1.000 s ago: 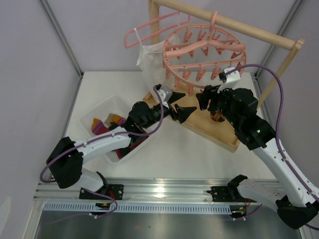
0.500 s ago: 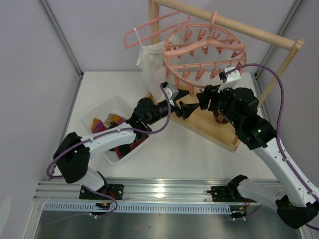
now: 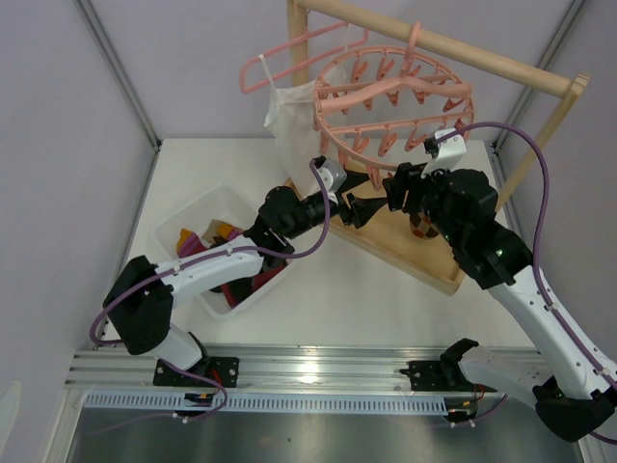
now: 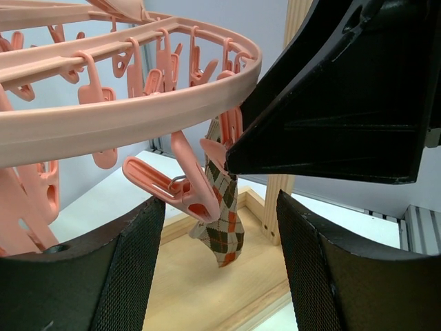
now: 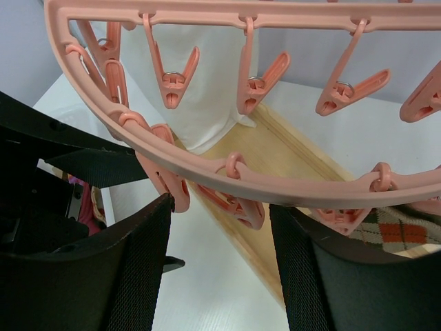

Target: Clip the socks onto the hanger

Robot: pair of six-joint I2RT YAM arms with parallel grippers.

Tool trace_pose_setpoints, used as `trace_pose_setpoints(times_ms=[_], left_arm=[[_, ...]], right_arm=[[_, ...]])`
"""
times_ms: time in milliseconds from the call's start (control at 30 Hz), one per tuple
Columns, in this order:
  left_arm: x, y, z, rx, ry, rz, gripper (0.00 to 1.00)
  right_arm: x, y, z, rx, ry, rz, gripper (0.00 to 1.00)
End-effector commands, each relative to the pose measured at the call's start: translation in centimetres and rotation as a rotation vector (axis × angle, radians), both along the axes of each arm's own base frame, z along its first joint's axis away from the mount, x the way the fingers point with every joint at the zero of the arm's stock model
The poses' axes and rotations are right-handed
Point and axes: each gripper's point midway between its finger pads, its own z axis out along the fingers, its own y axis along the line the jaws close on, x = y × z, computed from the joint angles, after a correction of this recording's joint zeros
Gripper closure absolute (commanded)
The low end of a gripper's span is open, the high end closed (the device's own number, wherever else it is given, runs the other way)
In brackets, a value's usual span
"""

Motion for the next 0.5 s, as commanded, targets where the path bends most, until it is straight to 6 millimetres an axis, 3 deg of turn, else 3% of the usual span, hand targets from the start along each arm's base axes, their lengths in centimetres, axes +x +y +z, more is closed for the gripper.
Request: trace_pose_setpoints(times_ms=[0,467], left_arm=[[-0.77,-0.41,2.20,-0.039,-0.055,-0.036,0.31],[-1.04,-0.30,2.14,-0.029,-0.054,-0.044,0.31]], right_arm=[[0.62,0.22,1.63,0.026,-0.056,-0.018,0.39],[1.42,0.04,1.34,-0.005,-0.086,-0.086,0.39]])
